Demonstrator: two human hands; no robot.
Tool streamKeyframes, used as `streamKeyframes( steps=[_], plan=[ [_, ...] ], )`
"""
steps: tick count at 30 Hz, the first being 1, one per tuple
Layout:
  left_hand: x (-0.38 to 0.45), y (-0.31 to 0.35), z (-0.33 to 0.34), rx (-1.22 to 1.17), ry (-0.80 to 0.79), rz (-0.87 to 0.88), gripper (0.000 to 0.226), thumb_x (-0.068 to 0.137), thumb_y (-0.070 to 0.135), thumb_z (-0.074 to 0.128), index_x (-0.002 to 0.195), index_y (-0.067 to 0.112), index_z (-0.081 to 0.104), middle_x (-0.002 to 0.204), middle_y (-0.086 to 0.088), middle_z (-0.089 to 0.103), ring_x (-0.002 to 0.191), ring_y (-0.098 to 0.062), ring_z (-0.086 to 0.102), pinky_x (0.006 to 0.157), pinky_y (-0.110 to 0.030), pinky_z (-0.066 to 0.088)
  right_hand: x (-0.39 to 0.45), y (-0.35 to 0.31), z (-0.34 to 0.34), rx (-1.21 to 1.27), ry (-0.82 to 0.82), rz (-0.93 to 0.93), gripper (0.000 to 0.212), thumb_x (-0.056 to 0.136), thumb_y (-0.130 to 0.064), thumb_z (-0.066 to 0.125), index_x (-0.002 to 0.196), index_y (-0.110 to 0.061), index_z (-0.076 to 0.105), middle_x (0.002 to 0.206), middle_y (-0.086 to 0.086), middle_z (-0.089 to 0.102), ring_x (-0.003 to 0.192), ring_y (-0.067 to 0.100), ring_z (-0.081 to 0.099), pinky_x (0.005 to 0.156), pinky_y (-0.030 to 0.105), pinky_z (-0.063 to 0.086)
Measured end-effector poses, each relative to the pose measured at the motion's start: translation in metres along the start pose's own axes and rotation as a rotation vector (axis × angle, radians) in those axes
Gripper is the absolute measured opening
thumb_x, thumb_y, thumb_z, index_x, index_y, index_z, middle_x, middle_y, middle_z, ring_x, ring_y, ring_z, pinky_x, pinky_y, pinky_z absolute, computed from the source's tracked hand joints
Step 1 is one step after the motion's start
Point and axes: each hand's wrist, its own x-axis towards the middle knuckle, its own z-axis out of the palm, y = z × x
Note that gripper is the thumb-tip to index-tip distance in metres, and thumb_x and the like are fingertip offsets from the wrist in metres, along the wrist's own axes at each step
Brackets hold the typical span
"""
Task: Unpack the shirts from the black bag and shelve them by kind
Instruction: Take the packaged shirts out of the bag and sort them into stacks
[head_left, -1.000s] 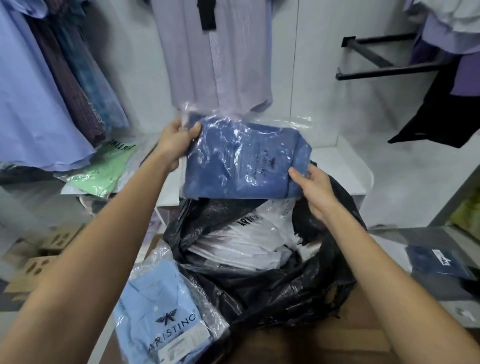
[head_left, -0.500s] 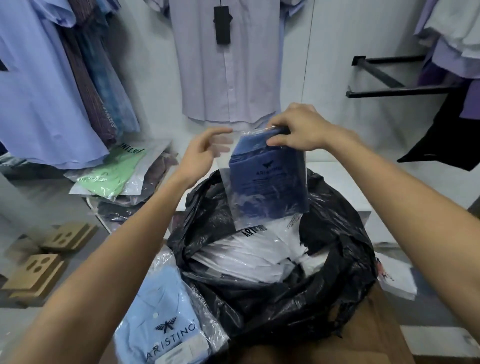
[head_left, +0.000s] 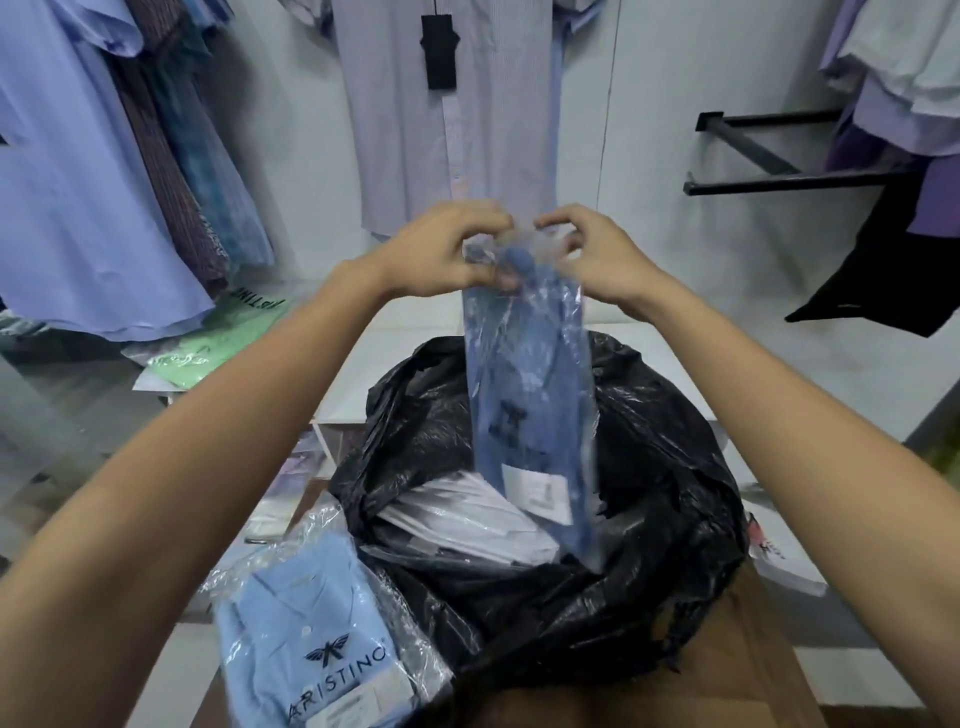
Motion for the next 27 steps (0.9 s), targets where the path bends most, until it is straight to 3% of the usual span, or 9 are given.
streamKeyframes(
  steps=[3,5,7,10,14,20,23,24,27],
  plan=[
    [-0.003,-0.005,0.001,-0.119,0.008,-0.152,0.043,0.080,0.049,0.079,0.075,0.020,0.048,0.069,0.002,0.047,0.067,-0.011,0.042,0.065,-0.034,0.034,-0.008,0.010,-0.003,0.231,-0.127,0.127,0.037,0.100,-0.041,0.065,0.129,-0.019,0.069,0.124,0.000,0.073,0.114,0.018,0.070,0.097,0.039,0.058],
    [-0.002,-0.004,-0.004,-0.151,0.037,-0.197,0.042,0.077,0.048,0.084,0.074,0.023,0.051,0.067,0.005,0.047,0.063,-0.008,0.041,0.061,-0.030,0.033,-0.015,0.017,-0.008,0.423,-0.318,0.194,0.066,0.096,-0.072,0.043,0.138,-0.024,0.063,0.139,0.001,0.066,0.129,0.022,0.062,0.107,0.041,0.050],
    [0.003,-0.005,-0.009,-0.169,0.070,-0.246,0.039,0.074,0.045,0.089,0.080,0.019,0.059,0.066,0.009,0.054,0.060,-0.001,0.045,0.060,-0.025,0.035,-0.022,0.026,-0.012,0.548,-0.461,0.165,0.076,0.092,-0.079,0.037,0.148,-0.029,0.051,0.149,-0.003,0.057,0.137,0.019,0.055,0.113,0.041,0.044],
    [0.007,-0.002,-0.018,-0.204,0.112,-0.294,0.042,0.069,0.046,0.092,0.080,0.017,0.064,0.066,0.008,0.058,0.059,-0.003,0.047,0.061,-0.027,0.037,-0.032,0.035,-0.005,0.402,-0.348,0.103,0.061,0.082,-0.048,0.081,0.133,-0.021,0.062,0.130,-0.003,0.071,0.122,0.017,0.066,0.106,0.042,0.052],
    [-0.002,-0.003,-0.033,-0.230,0.223,-0.396,0.047,0.058,0.059,0.092,0.075,0.023,0.067,0.066,0.009,0.059,0.061,-0.003,0.047,0.062,-0.026,0.037,-0.032,0.032,0.019,0.370,-0.113,0.052,0.010,0.097,-0.009,0.069,0.103,-0.017,0.070,0.086,-0.013,0.079,0.082,0.003,0.074,0.077,0.026,0.059],
    [-0.084,-0.031,-0.008,-0.919,0.572,-0.632,0.009,0.097,0.027,0.068,0.093,0.021,0.063,0.072,0.012,0.069,0.063,-0.002,0.062,0.062,-0.018,0.052,-0.031,0.028,0.051,0.674,-0.134,0.107,0.015,0.097,-0.010,0.065,0.111,-0.011,0.070,0.102,0.004,0.079,0.095,0.020,0.075,0.084,0.036,0.061],
    [-0.139,-0.037,0.031,-1.239,0.471,-0.622,0.039,0.096,0.031,0.067,0.128,0.008,0.061,0.129,-0.014,0.068,0.120,-0.030,0.064,0.105,-0.047,0.052,-0.032,0.020,0.079,0.755,-0.128,0.141,0.014,0.101,-0.008,0.061,0.113,-0.009,0.068,0.107,0.007,0.078,0.100,0.022,0.074,0.088,0.036,0.062],
    [-0.154,-0.032,0.042,-1.301,0.442,-0.622,0.044,0.093,0.027,0.070,0.132,0.009,0.061,0.137,-0.018,0.063,0.125,-0.033,0.061,0.107,-0.048,0.050,-0.033,0.016,0.090,0.781,-0.128,0.154,0.014,0.101,-0.009,0.062,0.114,-0.009,0.068,0.113,0.010,0.076,0.106,0.025,0.073,0.093,0.040,0.060],
    [-0.186,-0.014,0.060,-1.300,0.550,-0.775,0.037,0.086,0.006,0.069,0.122,0.011,0.065,0.121,-0.015,0.073,0.106,-0.029,0.072,0.091,-0.043,0.060,-0.037,0.010,0.130,0.843,-0.160,0.215,0.012,0.101,-0.012,0.062,0.110,-0.010,0.069,0.112,0.009,0.077,0.104,0.024,0.074,0.091,0.038,0.061]
  ],
)
